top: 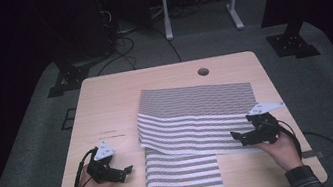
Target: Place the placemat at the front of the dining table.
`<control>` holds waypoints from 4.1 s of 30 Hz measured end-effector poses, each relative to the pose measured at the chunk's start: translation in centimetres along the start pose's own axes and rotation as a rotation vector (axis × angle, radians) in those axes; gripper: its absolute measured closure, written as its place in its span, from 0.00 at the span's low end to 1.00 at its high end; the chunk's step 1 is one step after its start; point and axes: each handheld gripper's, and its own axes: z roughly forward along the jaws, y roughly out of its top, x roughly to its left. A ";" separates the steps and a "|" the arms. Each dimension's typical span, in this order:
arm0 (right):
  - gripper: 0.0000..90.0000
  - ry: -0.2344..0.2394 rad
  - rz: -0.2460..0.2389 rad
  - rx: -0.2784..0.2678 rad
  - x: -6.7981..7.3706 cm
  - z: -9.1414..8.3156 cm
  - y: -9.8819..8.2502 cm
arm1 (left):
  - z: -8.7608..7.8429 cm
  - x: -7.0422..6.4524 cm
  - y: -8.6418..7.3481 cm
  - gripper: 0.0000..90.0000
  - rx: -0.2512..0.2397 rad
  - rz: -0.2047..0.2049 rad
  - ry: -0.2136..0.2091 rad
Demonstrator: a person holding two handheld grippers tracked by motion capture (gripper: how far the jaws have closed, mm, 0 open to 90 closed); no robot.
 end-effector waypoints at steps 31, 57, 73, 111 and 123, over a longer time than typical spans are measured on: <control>0.10 -0.037 0.077 0.039 -2.5 -2.4 -5.7 | -2.0 -1.2 5.0 0.03 -0.135 -0.014 -0.080; 0.10 -0.048 0.059 0.047 -2.3 -2.3 -5.6 | 2.1 -0.6 7.0 0.28 -0.098 -0.079 -0.176; 0.10 -0.050 0.056 0.048 -2.2 -2.3 -5.5 | 1.9 -0.8 7.4 0.98 -0.045 -0.129 -0.265; 0.74 -0.053 0.004 0.115 -1.2 -2.0 -7.0 | 1.2 -1.0 6.9 0.99 -0.046 -0.106 -0.236; 0.96 -0.071 -0.027 0.129 -0.7 -2.0 -6.3 | 0.8 -1.1 6.9 0.99 -0.054 -0.098 -0.245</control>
